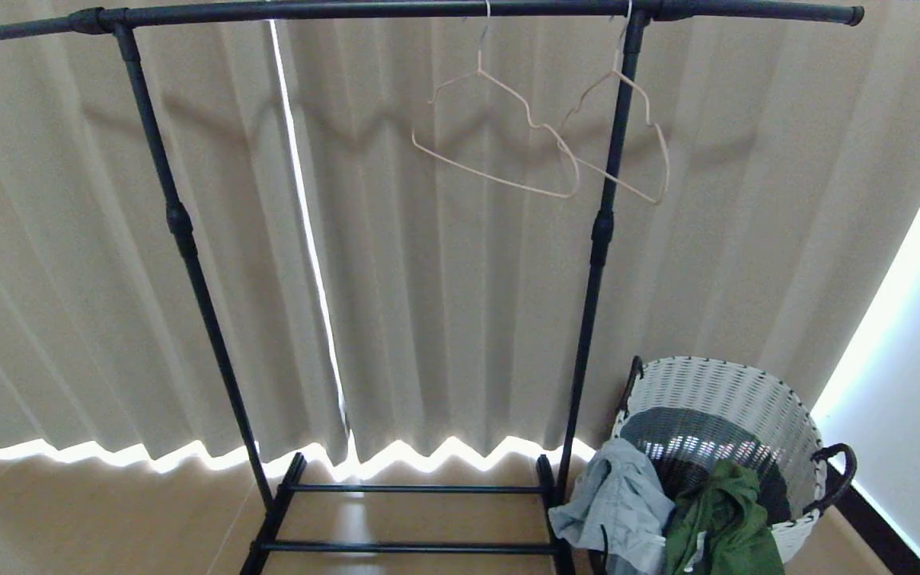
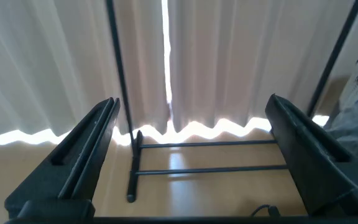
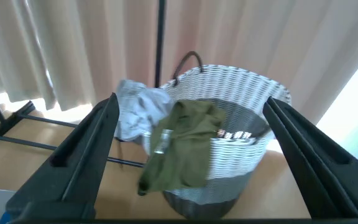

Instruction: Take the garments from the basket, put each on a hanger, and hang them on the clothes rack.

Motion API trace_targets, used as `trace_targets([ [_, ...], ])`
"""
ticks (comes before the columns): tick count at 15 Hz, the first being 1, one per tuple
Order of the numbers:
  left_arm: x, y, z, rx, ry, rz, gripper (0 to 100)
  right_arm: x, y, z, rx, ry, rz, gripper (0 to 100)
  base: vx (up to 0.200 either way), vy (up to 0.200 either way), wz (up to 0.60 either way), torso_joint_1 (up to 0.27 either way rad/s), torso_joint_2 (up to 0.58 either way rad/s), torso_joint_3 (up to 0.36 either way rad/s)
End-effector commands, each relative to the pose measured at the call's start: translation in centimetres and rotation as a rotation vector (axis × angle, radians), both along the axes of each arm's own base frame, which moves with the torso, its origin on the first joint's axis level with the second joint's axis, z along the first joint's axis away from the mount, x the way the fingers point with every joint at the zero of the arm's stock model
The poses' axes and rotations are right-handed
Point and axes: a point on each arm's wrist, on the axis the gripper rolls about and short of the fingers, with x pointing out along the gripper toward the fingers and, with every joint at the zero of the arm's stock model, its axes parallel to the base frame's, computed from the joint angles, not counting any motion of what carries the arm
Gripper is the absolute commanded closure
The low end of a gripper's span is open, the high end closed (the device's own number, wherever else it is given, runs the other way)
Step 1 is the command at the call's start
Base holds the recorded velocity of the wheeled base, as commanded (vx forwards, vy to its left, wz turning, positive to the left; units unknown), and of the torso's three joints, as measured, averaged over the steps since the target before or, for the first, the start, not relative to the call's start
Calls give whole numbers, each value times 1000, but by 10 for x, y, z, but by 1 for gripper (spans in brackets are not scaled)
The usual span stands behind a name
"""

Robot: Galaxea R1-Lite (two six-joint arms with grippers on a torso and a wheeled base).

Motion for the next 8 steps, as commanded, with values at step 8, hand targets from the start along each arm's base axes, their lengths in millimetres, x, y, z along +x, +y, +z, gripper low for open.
trace_targets([
  [8,0,0,0,-2,-1,1,0,0,0,0,-1,-1,3,0,0,-50,0,2,-1,1],
])
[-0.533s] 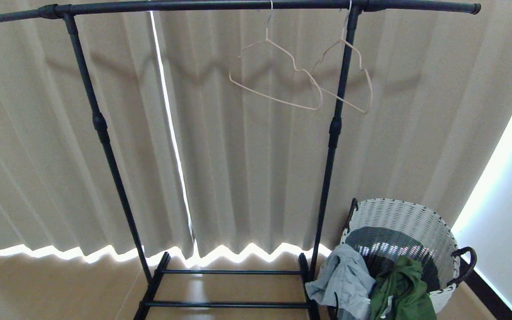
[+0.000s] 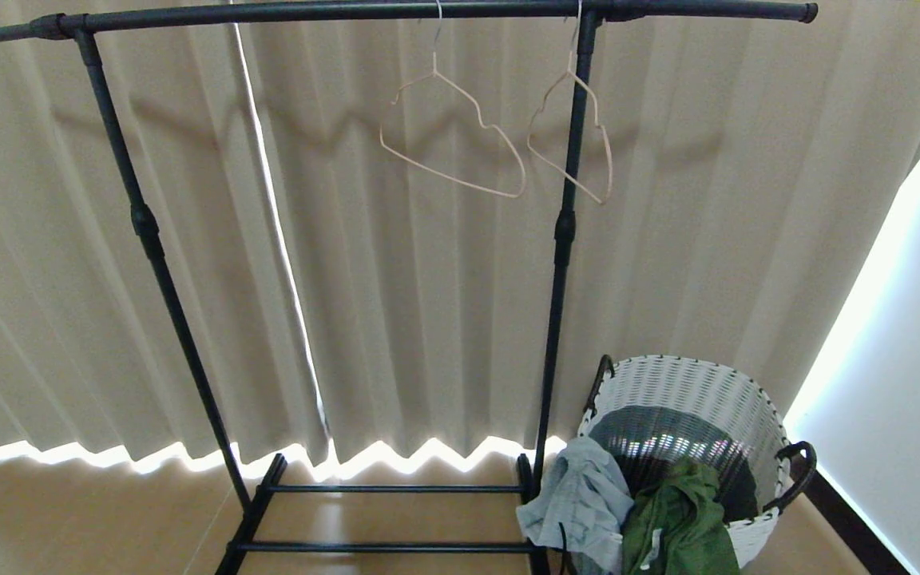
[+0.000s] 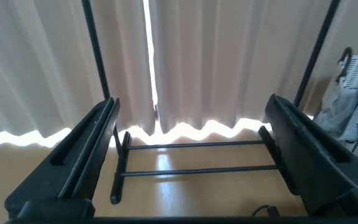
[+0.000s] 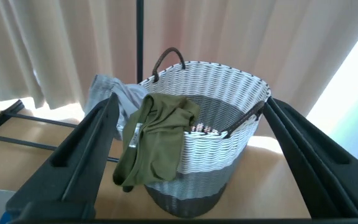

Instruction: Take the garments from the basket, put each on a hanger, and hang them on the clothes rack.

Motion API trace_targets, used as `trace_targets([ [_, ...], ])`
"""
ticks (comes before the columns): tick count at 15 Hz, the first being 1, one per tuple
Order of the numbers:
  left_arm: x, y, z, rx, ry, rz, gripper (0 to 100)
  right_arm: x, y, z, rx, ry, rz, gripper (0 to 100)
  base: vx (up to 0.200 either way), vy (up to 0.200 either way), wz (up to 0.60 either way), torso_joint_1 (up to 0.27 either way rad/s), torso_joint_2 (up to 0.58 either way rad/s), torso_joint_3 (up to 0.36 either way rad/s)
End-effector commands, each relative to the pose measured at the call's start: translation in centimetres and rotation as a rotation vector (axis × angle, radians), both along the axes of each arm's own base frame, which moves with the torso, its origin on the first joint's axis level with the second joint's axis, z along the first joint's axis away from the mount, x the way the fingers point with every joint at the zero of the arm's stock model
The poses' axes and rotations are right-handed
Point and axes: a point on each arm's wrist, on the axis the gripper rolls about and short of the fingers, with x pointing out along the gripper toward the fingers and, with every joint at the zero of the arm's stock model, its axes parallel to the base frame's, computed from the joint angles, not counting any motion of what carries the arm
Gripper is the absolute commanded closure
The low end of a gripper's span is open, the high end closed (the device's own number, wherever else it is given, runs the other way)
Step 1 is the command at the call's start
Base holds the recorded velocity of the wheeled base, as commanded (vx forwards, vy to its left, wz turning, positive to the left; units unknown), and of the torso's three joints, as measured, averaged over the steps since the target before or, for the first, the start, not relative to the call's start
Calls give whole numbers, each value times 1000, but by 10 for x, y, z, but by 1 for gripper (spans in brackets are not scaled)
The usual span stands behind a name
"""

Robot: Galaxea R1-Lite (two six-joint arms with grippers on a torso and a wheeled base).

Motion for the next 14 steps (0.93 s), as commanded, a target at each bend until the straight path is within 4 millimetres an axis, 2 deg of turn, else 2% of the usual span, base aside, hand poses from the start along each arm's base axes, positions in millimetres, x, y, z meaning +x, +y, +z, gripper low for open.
trace_targets([
  [1,0,0,0,0,0,1,0,0,0,0,2,0,-1,0,0,0,0,0,0,0],
  [3,0,0,0,0,0,4,0,0,0,0,3,0,-3,0,0,0,0,0,0,0],
  [6,0,0,0,-2,0,6,0,0,0,0,2,0,-1,0,200,0,0,9,2,2],
  [12,0,0,0,-2,0,6,0,0,-2,0,15,-1,-79,0,0,0,0,0,0,0],
  [14,0,0,0,-2,0,6,0,-2,-2,7,2,-14,-77,0,0,0,0,0,0,0],
])
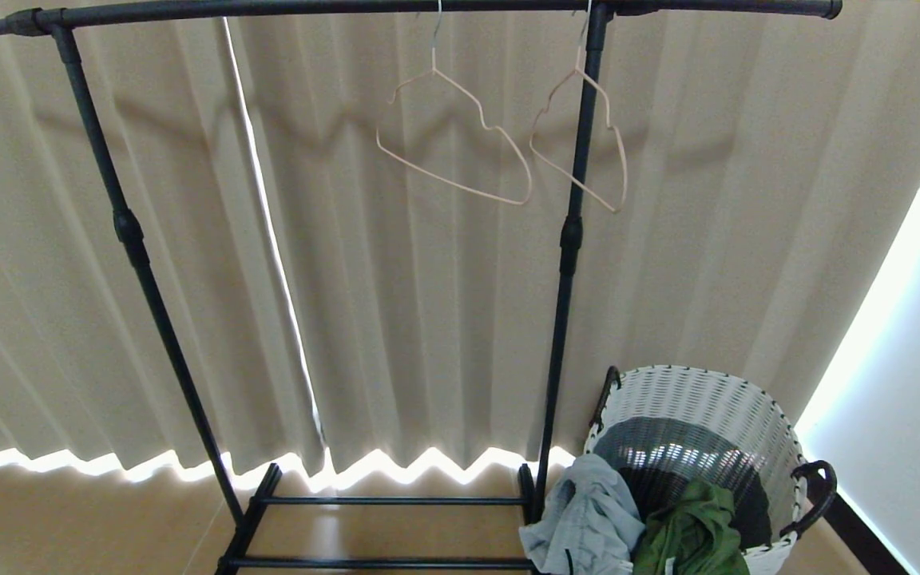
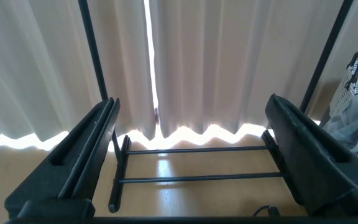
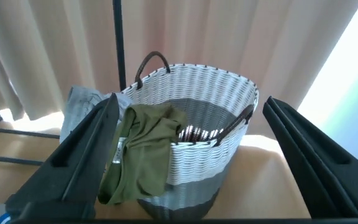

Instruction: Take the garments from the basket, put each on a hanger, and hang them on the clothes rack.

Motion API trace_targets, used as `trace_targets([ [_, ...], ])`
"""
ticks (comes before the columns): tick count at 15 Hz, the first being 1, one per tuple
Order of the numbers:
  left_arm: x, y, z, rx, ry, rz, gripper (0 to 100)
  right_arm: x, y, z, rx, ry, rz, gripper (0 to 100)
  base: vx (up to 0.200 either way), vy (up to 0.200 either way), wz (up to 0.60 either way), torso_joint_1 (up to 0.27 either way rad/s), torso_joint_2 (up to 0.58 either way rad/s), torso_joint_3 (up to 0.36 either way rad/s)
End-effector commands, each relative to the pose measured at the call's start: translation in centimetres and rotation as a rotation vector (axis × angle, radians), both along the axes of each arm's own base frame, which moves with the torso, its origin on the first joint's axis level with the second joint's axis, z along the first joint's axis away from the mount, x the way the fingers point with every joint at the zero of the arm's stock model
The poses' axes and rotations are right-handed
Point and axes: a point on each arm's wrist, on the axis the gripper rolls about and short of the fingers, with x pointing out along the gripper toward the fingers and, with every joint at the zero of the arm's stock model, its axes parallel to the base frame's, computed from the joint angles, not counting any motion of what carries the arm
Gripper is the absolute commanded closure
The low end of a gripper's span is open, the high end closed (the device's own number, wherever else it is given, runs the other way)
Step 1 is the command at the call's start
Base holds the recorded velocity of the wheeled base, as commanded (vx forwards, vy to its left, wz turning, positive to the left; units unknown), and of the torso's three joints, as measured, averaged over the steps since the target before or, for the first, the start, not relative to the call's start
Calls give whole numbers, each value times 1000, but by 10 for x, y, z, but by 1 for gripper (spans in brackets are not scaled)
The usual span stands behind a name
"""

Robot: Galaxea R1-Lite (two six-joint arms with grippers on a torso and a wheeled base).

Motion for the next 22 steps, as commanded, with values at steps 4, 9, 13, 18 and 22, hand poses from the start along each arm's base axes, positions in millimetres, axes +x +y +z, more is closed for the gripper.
trace_targets([
  [4,0,0,0,-4,0,4,0,7,0,15,-120,222,41,0,0,0,0,0,0,0],
  [9,0,0,0,-6,0,4,0,72,5,39,-150,585,130,0,0,0,0,0,0,0],
  [13,0,0,0,-6,-2,4,0,136,13,19,-182,771,168,0,0,0,0,0,0,0],
  [18,0,0,0,-12,-1,6,0,200,25,-29,-314,905,229,0,0,0,0,0,0,0],
  [22,0,0,0,-12,-1,4,0,222,29,-48,-398,875,217,0,0,0,0,0,0,0],
])
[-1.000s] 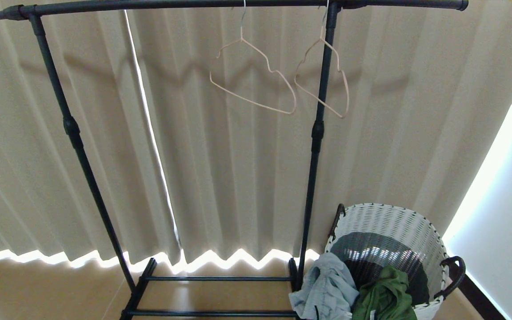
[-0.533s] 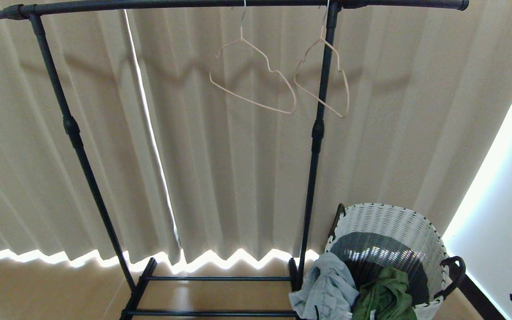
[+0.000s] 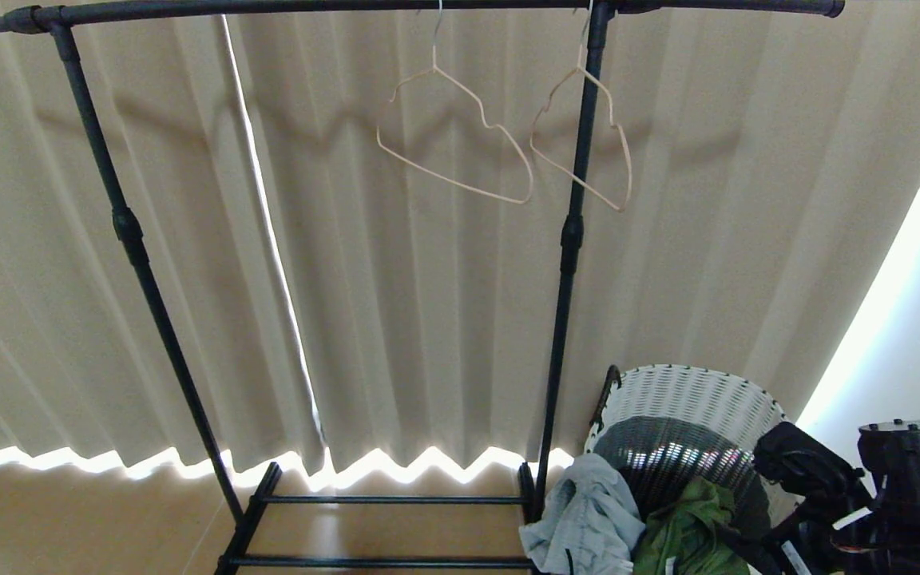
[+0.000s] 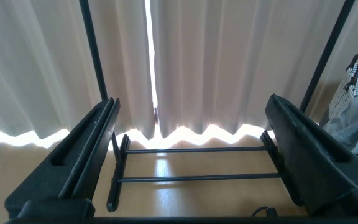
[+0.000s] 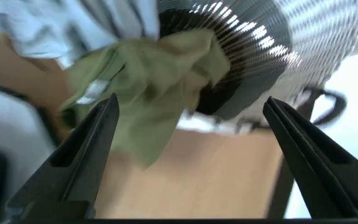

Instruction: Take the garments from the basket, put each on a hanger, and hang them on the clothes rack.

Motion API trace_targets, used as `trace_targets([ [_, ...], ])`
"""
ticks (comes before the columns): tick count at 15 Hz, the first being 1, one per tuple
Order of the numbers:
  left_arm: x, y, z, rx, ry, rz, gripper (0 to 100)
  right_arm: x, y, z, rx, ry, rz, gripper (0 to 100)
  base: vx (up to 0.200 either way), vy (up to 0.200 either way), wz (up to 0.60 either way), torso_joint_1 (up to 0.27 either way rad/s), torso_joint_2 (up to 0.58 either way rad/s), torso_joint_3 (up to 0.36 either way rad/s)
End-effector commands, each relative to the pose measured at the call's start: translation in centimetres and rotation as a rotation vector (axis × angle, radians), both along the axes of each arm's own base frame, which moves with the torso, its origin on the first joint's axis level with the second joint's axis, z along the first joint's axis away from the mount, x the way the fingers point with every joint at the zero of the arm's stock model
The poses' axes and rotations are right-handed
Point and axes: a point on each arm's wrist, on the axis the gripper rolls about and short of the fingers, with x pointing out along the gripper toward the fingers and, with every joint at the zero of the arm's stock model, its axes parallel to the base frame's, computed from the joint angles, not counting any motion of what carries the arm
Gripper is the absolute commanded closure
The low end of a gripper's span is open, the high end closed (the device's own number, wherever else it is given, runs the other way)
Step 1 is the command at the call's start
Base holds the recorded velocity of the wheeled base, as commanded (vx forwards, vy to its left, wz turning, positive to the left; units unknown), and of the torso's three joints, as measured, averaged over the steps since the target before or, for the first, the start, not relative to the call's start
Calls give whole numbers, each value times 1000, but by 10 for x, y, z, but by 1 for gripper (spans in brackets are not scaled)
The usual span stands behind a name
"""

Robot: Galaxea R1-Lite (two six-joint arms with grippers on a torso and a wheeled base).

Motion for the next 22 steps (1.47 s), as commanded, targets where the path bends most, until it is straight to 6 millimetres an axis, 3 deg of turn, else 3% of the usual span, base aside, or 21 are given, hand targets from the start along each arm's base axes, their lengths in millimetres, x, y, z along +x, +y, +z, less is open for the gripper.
trace_targets([
  [1,0,0,0,0,0,0,0,11,3,-29,-43,118,29,0,0,0,0,0,0,0],
  [5,0,0,0,-4,0,3,0,34,6,-38,-46,119,27,0,0,0,0,0,0,0],
  [10,0,0,0,-7,0,9,0,49,5,-56,-75,83,-1,0,0,0,0,0,0,0],
  [11,0,0,0,-7,0,10,0,49,5,-57,-79,83,-4,100,0,0,0,0,0,0],
  [16,0,0,0,-7,0,10,0,50,5,-45,-66,-16,-9,100,0,0,0,0,0,0],
  [18,0,0,0,-7,0,10,0,40,4,-27,-57,-111,-18,100,0,0,0,0,0,0],
  [19,0,0,0,-7,0,10,0,21,0,0,-39,-215,-25,100,0,0,0,0,0,0],
  [22,0,0,0,-7,0,9,0,-13,-8,37,-8,-372,-52,100,0,0,0,0,0,0],
])
